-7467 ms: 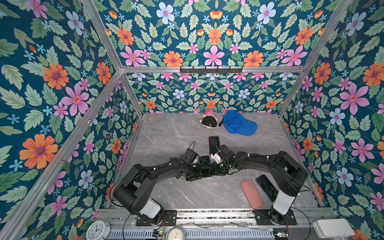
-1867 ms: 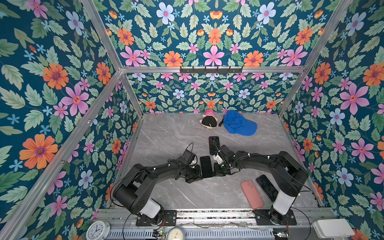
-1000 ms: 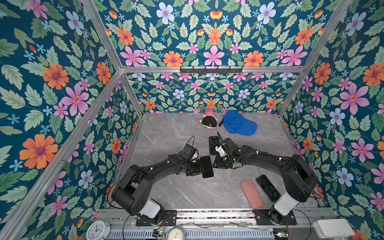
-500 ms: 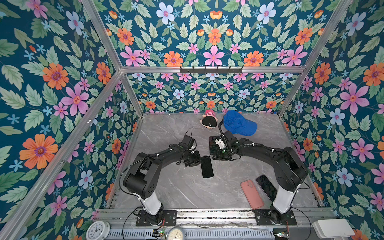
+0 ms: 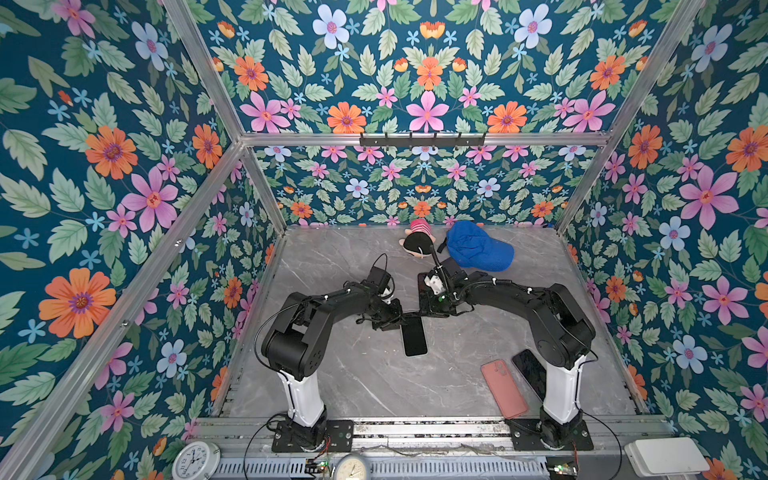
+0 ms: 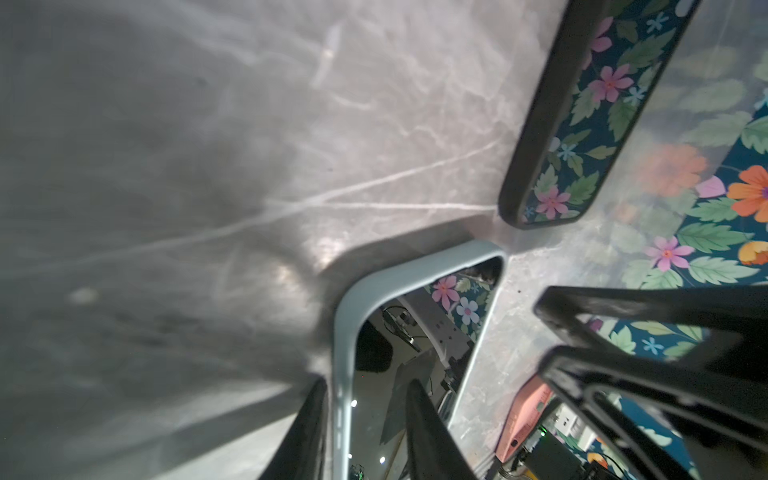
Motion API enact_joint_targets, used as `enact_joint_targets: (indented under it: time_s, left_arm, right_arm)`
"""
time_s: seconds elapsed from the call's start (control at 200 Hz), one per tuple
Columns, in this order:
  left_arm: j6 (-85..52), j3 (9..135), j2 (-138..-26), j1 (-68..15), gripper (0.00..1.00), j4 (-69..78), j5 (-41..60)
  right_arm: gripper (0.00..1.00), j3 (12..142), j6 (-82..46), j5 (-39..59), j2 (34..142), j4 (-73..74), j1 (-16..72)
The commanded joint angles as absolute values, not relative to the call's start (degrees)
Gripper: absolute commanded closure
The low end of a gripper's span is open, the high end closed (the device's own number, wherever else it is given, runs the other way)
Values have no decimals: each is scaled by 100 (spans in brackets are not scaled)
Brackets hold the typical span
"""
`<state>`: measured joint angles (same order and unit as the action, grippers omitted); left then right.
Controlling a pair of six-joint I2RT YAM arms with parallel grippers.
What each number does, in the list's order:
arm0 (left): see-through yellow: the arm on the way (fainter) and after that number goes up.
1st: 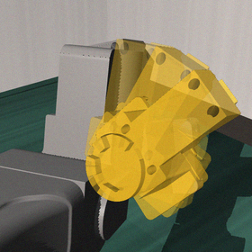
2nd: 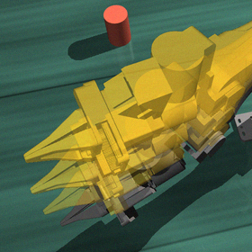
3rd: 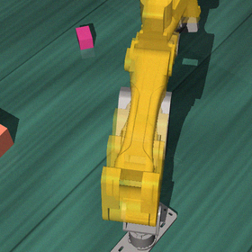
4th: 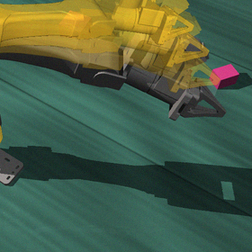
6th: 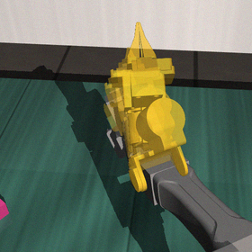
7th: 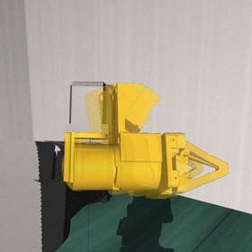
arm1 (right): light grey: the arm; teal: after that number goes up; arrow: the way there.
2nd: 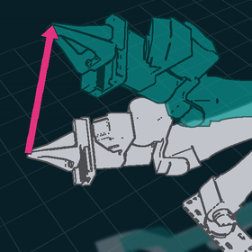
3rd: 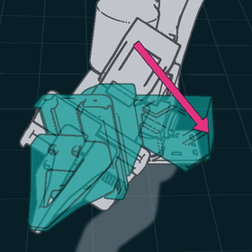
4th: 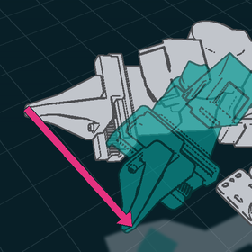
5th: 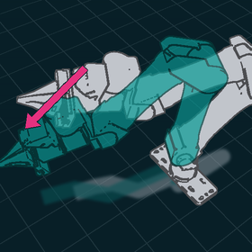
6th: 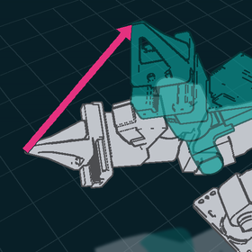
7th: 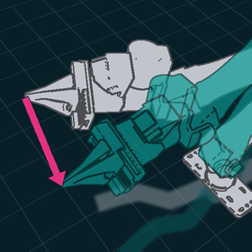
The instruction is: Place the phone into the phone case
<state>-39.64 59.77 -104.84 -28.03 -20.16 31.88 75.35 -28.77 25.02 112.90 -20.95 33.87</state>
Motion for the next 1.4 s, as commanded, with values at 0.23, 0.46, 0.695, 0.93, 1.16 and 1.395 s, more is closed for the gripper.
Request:
enact_joint_targets:
  time_s: [0.23, 0.46, 0.695, 0.93, 1.16, 1.395]
  left_arm:
    - [-3893, 5959, -10624, -2813, 71, -2033, 3218]
    - [-3911, 5924, -10608, -2839, 77, -1971, 3266]
    - [-3911, 5968, -10639, -2916, 81, -1969, 3306]
    - [-3920, 6018, -10652, -2953, 84, -1969, 3307]
    - [-3944, 6037, -10635, -2995, 93, -1943, 3297]
    - [-4011, 5995, -10655, -3106, 94, -1838, 3320]
  right_arm:
    - [67, 7482, -3032, 2855, 11485, -1805, 3385]
    - [71, 7427, -3102, 2961, 11553, -1683, 3386]
    - [80, 7331, -3205, 3006, 11541, -1591, 3390]
    - [87, 7238, -3379, 3050, 11459, -1481, 3418]
    - [90, 7130, -3469, 3045, 11407, -1395, 3456]
    - [92, 7084, -3524, 3054, 11364, -1345, 3480]
